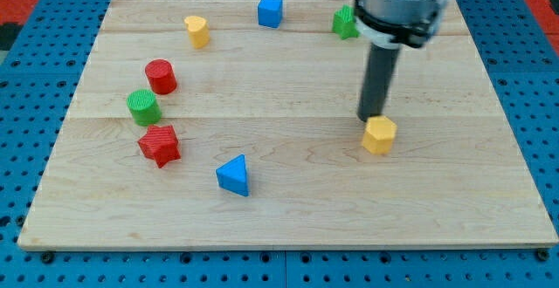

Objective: Slide the yellow hexagon to the right of the blue triangle

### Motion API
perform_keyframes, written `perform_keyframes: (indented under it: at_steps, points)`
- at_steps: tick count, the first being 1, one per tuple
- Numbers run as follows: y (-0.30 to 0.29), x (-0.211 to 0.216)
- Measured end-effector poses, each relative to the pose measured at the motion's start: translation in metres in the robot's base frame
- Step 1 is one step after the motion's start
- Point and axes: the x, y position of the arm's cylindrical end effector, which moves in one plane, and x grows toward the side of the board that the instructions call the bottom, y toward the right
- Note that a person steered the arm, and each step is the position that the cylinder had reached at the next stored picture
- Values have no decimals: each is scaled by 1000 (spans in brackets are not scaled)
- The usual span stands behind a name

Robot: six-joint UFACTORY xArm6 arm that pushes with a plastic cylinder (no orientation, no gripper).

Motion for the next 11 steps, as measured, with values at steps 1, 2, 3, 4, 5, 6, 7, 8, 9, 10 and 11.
perform_keyframes:
  at_steps: [1, 2, 3, 4, 5, 6, 7, 8, 9, 10, 11]
  points:
    - [-33, 35]
    - [5, 27]
    - [62, 9]
    - [96, 60]
    - [48, 68]
    - [85, 49]
    - [48, 41]
    - [-24, 75]
    - [-45, 74]
    - [-58, 34]
    - [-156, 19]
